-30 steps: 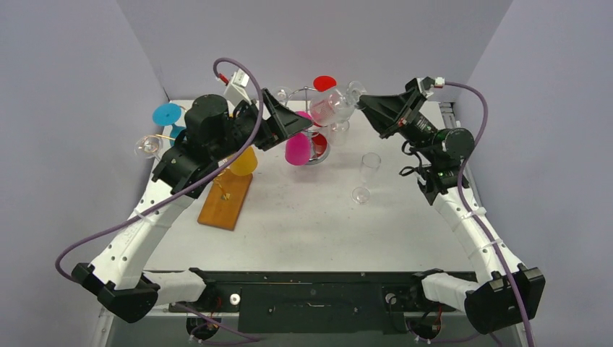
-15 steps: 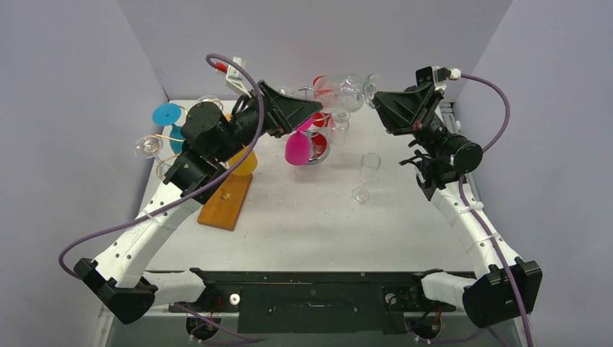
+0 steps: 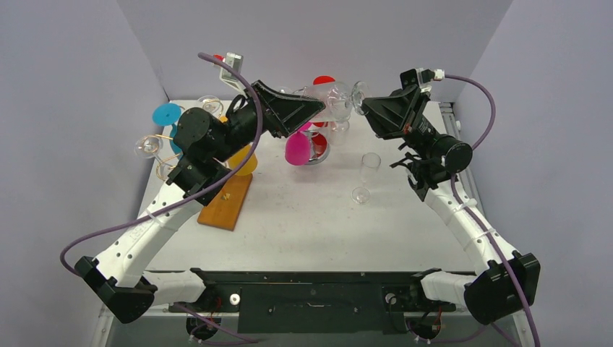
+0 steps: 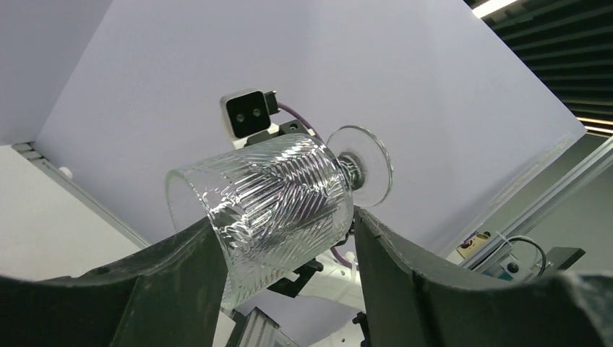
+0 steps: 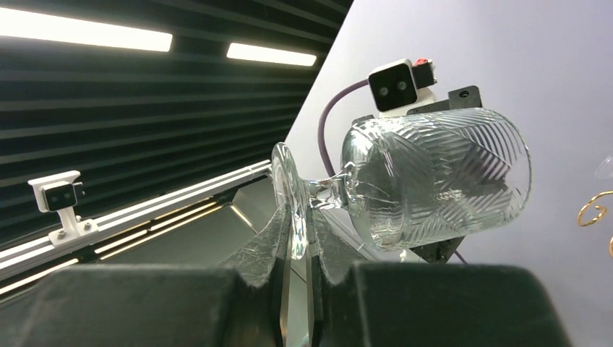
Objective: Take the wine glass off the wine glass rack
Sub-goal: Place the wine glass at the center of the board.
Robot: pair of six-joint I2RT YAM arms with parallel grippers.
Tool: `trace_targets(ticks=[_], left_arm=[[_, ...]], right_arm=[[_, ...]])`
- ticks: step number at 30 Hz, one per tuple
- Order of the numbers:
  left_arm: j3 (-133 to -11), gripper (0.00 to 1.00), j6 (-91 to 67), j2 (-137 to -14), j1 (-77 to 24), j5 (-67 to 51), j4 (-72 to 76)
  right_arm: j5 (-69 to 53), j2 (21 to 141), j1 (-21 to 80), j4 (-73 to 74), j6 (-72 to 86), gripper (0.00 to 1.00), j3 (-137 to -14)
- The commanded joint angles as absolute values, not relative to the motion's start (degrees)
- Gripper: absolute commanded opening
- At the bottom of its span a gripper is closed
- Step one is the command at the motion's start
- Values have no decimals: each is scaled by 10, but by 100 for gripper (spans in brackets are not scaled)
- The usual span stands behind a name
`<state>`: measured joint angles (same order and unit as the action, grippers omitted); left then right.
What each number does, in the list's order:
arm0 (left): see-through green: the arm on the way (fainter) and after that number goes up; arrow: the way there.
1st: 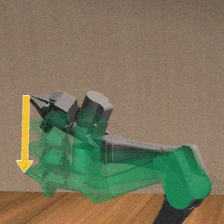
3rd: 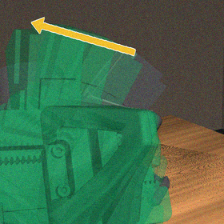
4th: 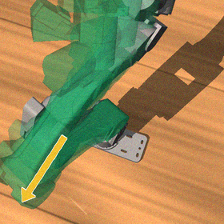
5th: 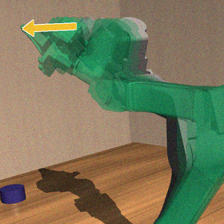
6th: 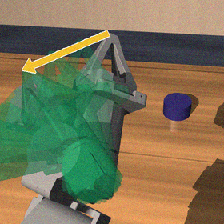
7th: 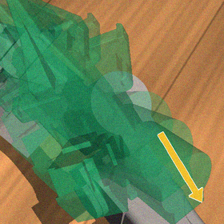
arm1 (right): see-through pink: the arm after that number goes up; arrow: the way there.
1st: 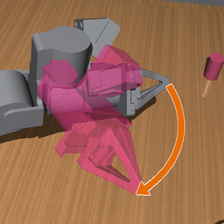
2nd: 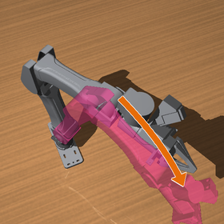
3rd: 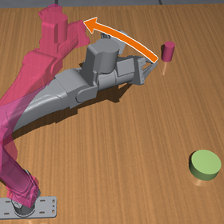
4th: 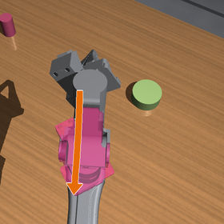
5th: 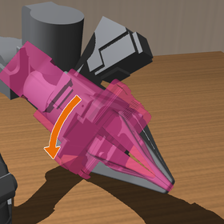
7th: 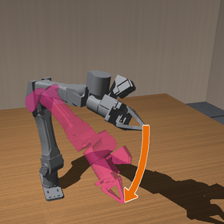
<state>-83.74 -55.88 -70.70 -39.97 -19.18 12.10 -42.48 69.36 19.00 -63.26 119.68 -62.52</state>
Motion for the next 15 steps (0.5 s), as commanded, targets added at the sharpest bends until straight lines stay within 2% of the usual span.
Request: trace_targets(ticks=[1, 6, 11, 14, 15], left_arm=[[-827, 55, -551, -702, -407, -236, 203], [-798, 40, -572, -693, -408, -256, 260], [-785, 17, -585, -680, -411, -262, 284], [-786, 7, -584, -678, -417, -262, 276], [-787, 1, -579, -677, -419, -260, 265]], right_arm=[[-403, 703, 204, -700, 1388, 0, -633], [-389, 711, 210, -716, 1407, 0, -623], [-384, 714, 210, -712, 1407, 0, -609], [-384, 714, 210, -701, 1399, 0, -601], [-385, 714, 210, -696, 1390, 0, -598]])
